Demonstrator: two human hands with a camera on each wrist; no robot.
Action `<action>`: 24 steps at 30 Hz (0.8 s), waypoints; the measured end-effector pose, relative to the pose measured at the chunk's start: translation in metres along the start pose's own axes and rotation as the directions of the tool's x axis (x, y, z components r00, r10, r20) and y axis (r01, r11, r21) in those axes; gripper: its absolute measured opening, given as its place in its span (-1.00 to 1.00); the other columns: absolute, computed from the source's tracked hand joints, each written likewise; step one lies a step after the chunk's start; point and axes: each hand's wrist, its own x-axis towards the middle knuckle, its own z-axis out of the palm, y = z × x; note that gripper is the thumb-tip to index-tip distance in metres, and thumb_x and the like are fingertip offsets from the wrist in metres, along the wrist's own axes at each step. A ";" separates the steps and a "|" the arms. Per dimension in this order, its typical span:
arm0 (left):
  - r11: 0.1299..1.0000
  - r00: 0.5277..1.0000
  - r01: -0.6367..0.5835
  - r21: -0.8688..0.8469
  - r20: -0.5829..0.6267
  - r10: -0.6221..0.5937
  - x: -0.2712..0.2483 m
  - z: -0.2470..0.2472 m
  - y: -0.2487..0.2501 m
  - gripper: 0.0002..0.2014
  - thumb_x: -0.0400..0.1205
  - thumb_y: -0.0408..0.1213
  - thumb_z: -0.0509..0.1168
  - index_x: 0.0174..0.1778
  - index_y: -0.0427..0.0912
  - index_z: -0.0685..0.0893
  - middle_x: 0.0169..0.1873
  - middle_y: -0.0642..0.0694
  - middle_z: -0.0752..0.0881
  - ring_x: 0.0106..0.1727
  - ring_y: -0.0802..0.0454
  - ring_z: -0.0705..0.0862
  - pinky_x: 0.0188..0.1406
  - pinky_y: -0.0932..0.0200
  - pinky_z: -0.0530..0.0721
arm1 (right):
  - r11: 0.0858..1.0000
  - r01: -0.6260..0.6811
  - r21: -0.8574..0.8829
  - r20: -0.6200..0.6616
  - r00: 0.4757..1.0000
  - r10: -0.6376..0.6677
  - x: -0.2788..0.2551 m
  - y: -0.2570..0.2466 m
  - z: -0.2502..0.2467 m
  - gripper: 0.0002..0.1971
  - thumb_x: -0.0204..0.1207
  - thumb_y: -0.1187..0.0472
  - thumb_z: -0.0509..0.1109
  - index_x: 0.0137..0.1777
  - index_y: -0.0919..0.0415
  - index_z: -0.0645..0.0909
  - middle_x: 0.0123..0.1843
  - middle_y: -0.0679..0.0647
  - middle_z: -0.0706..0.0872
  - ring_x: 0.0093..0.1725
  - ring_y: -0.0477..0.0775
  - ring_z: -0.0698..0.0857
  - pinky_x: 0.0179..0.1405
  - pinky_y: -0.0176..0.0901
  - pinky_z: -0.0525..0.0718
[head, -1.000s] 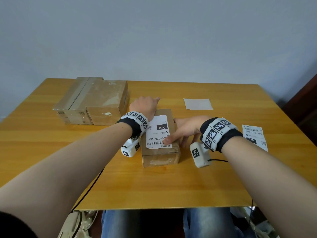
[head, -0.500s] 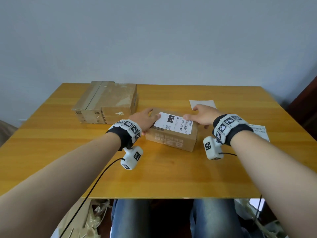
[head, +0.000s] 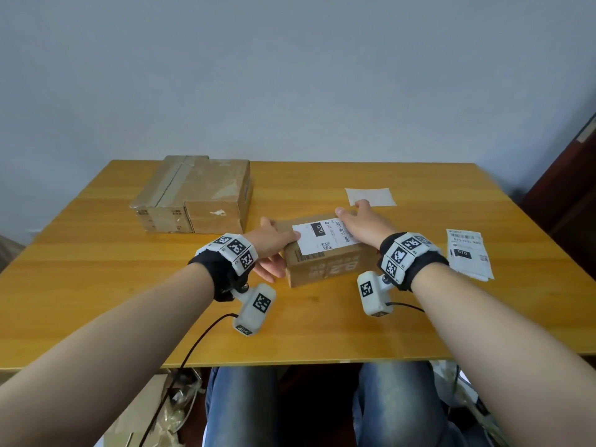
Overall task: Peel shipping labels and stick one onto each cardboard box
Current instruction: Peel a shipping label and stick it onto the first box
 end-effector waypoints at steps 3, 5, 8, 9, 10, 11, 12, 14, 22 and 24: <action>0.994 0.996 -0.001 0.112 0.084 -0.008 -0.004 -0.002 0.002 -0.51 0.66 0.17 0.39 0.21 -0.20 0.55 -0.36 -0.12 0.75 -0.46 -0.05 0.75 -0.23 -0.03 0.85 | 1.000 0.011 -0.013 -0.026 1.000 -0.012 0.000 -0.004 0.006 -0.23 0.74 -0.40 0.00 0.78 0.10 0.18 0.46 0.12 0.67 0.26 0.21 0.74 0.12 0.08 0.69; 0.980 0.993 -0.014 0.199 0.115 -0.010 -0.003 -0.005 0.002 -0.45 0.62 0.25 0.39 0.04 -0.27 0.75 -0.45 -0.06 0.68 -0.50 0.00 0.70 -0.31 0.07 0.79 | 0.998 0.029 -0.064 -0.029 0.999 -0.031 0.000 -0.009 0.011 -0.19 0.68 -0.47 -0.06 0.72 0.09 0.31 0.50 0.10 0.66 0.32 0.21 0.72 0.26 0.16 0.69; 0.949 0.994 0.001 0.316 0.101 -0.034 -0.004 -0.006 0.002 -0.33 0.53 0.42 0.36 -0.01 -0.22 0.77 -0.41 -0.04 0.71 -0.45 0.02 0.74 -0.33 0.14 0.74 | 0.973 0.044 -0.227 -0.085 0.994 -0.064 -0.001 -0.015 0.020 -0.13 0.61 -0.54 -0.18 0.59 0.07 0.47 0.35 0.07 0.72 0.24 0.23 0.72 0.25 0.22 0.66; 0.936 0.994 0.013 0.353 0.096 -0.050 -0.004 -0.005 0.002 -0.30 0.50 0.47 0.34 0.00 -0.20 0.76 -0.39 -0.04 0.73 -0.42 0.01 0.75 -0.31 0.14 0.74 | 0.961 0.039 -0.272 -0.108 0.992 -0.070 -0.002 -0.017 0.023 -0.09 0.58 -0.56 -0.21 0.59 0.07 0.48 0.40 0.10 0.70 0.30 0.27 0.69 0.29 0.27 0.62; 0.925 0.994 0.021 0.381 0.093 -0.061 -0.004 -0.004 0.002 -0.27 0.48 0.51 0.32 0.02 -0.18 0.76 -0.39 -0.04 0.76 -0.40 0.00 0.76 -0.31 0.14 0.74 | 0.951 0.033 -0.308 -0.123 0.990 -0.074 -0.004 -0.019 0.025 -0.06 0.56 -0.58 -0.22 0.60 0.07 0.49 0.47 0.12 0.66 0.39 0.31 0.64 0.34 0.33 0.57; 0.914 0.995 0.017 0.404 0.084 -0.056 -0.004 -0.002 0.002 -0.24 0.47 0.54 0.29 0.03 -0.18 0.76 -0.38 -0.04 0.79 -0.37 -0.01 0.78 -0.30 0.14 0.75 | 0.941 0.026 -0.336 -0.133 0.988 -0.075 -0.005 -0.021 0.027 -0.04 0.56 -0.59 -0.22 0.60 0.08 0.50 0.50 0.13 0.64 0.44 0.34 0.60 0.37 0.36 0.53; 0.899 0.997 0.006 0.438 0.066 -0.038 -0.003 0.000 0.002 -0.20 0.46 0.57 0.26 0.04 -0.19 0.76 -0.34 -0.05 0.82 -0.32 -0.02 0.81 -0.26 0.12 0.77 | 0.932 0.030 -0.361 -0.136 0.987 -0.084 -0.006 -0.023 0.029 -0.04 0.55 -0.60 -0.21 0.57 0.10 0.52 0.48 0.14 0.65 0.43 0.34 0.61 0.36 0.36 0.53; 0.860 0.999 -0.024 0.510 0.033 0.008 -0.002 0.002 0.004 -0.16 0.47 0.60 0.19 0.04 -0.20 0.77 -0.21 -0.07 0.85 -0.18 -0.04 0.85 -0.14 0.06 0.82 | 0.913 0.057 -0.403 -0.145 0.981 -0.126 -0.007 -0.025 0.030 -0.09 0.55 -0.60 -0.16 0.42 0.11 0.59 0.25 0.13 0.74 0.24 0.30 0.70 0.24 0.27 0.62; 0.838 0.974 -0.004 0.546 0.193 -0.121 0.005 -0.005 0.012 -0.09 0.45 0.64 0.14 0.19 -0.17 0.80 0.03 -0.06 0.88 0.11 -0.06 0.86 0.25 -0.15 0.75 | 0.886 0.043 -0.461 -0.170 0.976 -0.135 0.007 -0.017 0.017 -0.19 0.67 -0.52 -0.15 -0.33 0.11 0.60 -0.26 0.06 0.72 -0.27 0.13 0.67 -0.25 -0.03 0.45; 0.831 0.968 -0.009 0.556 0.214 -0.133 0.006 -0.006 0.014 -0.09 0.48 0.62 0.14 0.23 -0.18 0.79 0.06 -0.06 0.88 0.13 -0.05 0.85 0.25 -0.12 0.74 | 0.875 0.040 -0.482 -0.174 0.975 -0.141 0.012 -0.018 0.016 -0.18 0.69 -0.49 -0.16 -0.34 0.13 0.60 -0.27 0.08 0.70 -0.27 0.15 0.65 -0.25 -0.02 0.45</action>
